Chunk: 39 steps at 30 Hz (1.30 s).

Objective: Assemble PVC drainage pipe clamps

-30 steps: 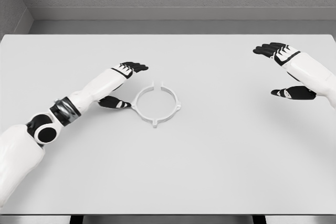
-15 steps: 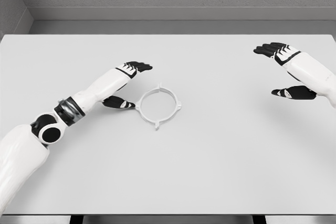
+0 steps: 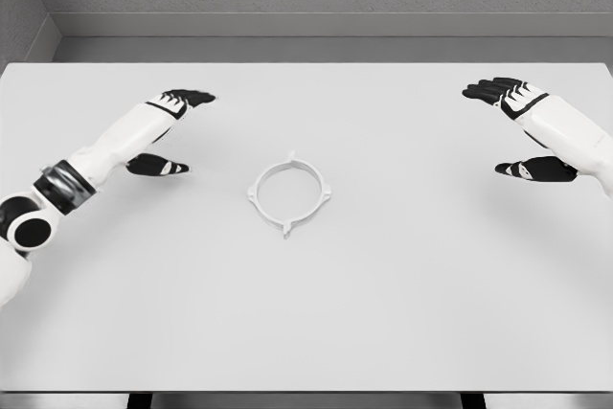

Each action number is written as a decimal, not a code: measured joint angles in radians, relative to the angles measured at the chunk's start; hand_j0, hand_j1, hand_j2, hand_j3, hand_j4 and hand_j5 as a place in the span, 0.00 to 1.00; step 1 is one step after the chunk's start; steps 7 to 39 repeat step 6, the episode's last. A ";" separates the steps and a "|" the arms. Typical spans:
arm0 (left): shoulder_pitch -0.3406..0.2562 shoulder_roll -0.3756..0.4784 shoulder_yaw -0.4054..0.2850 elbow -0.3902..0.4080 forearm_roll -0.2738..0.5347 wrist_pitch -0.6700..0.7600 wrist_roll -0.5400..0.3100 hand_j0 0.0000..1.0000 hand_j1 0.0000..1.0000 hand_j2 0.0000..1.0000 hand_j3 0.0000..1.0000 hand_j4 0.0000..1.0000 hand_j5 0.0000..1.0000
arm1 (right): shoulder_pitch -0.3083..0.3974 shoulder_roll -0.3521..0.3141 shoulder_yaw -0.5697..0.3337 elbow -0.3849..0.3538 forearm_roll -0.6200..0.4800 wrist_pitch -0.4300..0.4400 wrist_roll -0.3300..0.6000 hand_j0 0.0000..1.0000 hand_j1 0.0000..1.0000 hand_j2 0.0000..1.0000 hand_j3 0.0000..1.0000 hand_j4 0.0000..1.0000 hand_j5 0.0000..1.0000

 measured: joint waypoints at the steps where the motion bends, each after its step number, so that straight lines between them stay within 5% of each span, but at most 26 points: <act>1: -0.002 0.029 0.011 0.003 0.001 0.000 0.000 1.00 1.00 1.00 1.00 1.00 1.00 | 0.000 0.000 0.000 0.000 0.000 0.000 0.000 1.00 1.00 1.00 1.00 1.00 1.00; 6: 0.000 0.096 0.076 0.050 0.004 0.000 0.001 1.00 1.00 1.00 1.00 1.00 1.00 | 0.000 0.000 0.000 -0.001 0.000 0.000 0.000 1.00 1.00 1.00 1.00 1.00 1.00; 39: 0.000 0.096 0.076 0.050 0.004 0.000 0.001 1.00 1.00 1.00 1.00 1.00 1.00 | 0.000 0.000 0.000 -0.001 0.000 0.000 0.000 1.00 1.00 1.00 1.00 1.00 1.00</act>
